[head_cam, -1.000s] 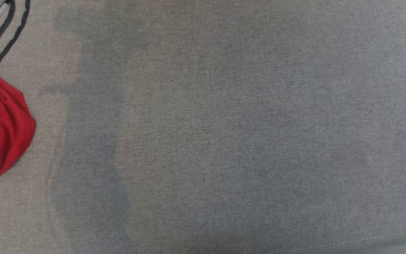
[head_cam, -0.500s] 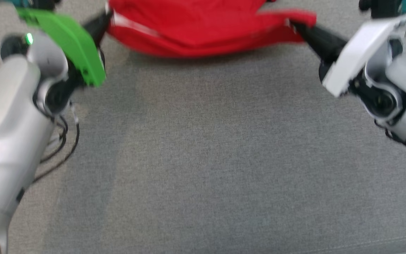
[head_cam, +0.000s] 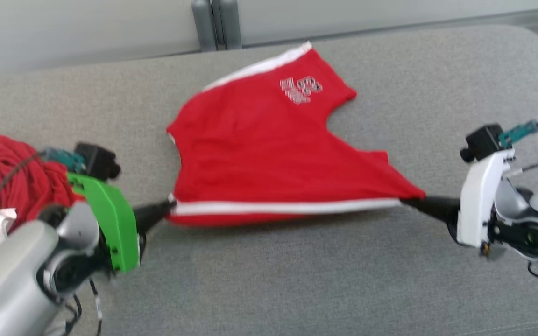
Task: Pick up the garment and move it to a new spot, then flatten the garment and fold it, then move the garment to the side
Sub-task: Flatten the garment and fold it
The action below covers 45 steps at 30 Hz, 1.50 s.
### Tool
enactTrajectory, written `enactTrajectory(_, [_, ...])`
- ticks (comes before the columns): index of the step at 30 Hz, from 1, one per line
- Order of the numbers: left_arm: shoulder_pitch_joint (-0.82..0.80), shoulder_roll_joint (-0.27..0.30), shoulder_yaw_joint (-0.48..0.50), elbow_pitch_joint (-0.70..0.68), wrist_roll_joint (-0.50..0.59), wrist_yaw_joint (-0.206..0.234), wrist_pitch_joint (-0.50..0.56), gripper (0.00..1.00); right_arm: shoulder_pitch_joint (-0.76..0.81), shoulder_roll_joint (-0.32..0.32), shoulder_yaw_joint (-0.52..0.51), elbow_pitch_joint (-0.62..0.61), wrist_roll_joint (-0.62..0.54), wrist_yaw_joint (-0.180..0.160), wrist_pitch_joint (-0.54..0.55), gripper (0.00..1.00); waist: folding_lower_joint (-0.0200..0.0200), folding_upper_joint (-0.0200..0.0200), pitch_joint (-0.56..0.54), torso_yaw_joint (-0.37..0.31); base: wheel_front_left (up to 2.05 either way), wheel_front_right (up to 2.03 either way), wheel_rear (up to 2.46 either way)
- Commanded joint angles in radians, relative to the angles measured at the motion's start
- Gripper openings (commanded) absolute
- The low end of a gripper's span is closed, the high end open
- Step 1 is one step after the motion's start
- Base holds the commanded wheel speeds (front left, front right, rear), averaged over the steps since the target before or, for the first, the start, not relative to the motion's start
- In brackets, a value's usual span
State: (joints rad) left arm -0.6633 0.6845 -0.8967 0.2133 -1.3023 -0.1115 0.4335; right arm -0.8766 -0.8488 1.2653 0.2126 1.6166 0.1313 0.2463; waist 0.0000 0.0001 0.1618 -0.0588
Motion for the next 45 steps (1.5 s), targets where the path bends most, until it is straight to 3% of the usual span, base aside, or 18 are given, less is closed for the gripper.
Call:
enactTrajectory(1, [0.051, 0.032, -0.011, -0.048, -0.025, 0.018, 0.03, 0.0, 0.037, -0.031, 0.003, -0.023, 0.021, -0.001, 0.031, 0.0, 0.0, -0.0001, -0.077, -0.004, 0.0, 0.0, 0.0])
enactTrajectory(8, [0.178, 0.164, -0.018, -0.33, -0.096, 0.134, 0.089, 0.0, 0.102, -0.148, 0.009, -0.164, 0.045, -0.001, 0.117, 0.0, 0.0, -0.0001, -0.115, -0.002, 0.0, 0.0, 0.0])
enactTrajectory(14, [0.184, 0.199, -0.006, -0.446, -0.121, 0.194, 0.111, 0.0, 0.08, -0.2, -0.003, -0.2, 0.065, -0.001, 0.115, 0.0, 0.0, -0.0001, -0.083, 0.02, 0.0, 0.0, 0.0])
enactTrajectory(18, [0.113, 0.147, 0.007, -0.415, -0.191, 0.201, 0.191, 0.0, 0.026, -0.195, -0.014, -0.168, 0.086, -0.001, 0.158, 0.0, 0.0, -0.0001, -0.024, 0.054, 0.0, 0.0, 0.0])
enactTrajectory(23, [0.002, 0.091, 0.031, -0.338, -0.31, 0.198, 0.334, 0.0, -0.085, -0.147, -0.029, -0.083, 0.133, -0.001, 0.255, 0.0, 0.0, -0.0001, 0.058, 0.093, 0.0, 0.0, 0.0])
enactTrajectory(29, [-0.128, 0.034, 0.072, -0.266, -0.375, 0.205, 0.421, 0.0, -0.244, -0.076, -0.04, 0.048, 0.169, -0.001, 0.36, 0.0, 0.0, -0.0001, 0.164, 0.143, 0.0, 0.0, 0.0])
enactTrajectory(37, [-0.236, -0.035, 0.099, -0.155, -0.388, 0.193, 0.44, 0.0, -0.437, 0.028, -0.023, 0.256, 0.147, -0.001, 0.455, 0.0, 0.0, -0.0001, 0.27, 0.204, 0.0, 0.0, 0.0])
enactTrajectory(45, [-0.304, -0.103, 0.147, -0.045, -0.409, 0.168, 0.411, 0.0, -0.53, 0.11, -0.011, 0.419, 0.156, -0.001, 0.492, 0.0, 0.0, -0.0001, 0.323, 0.24, 0.0, 0.0, 0.0])
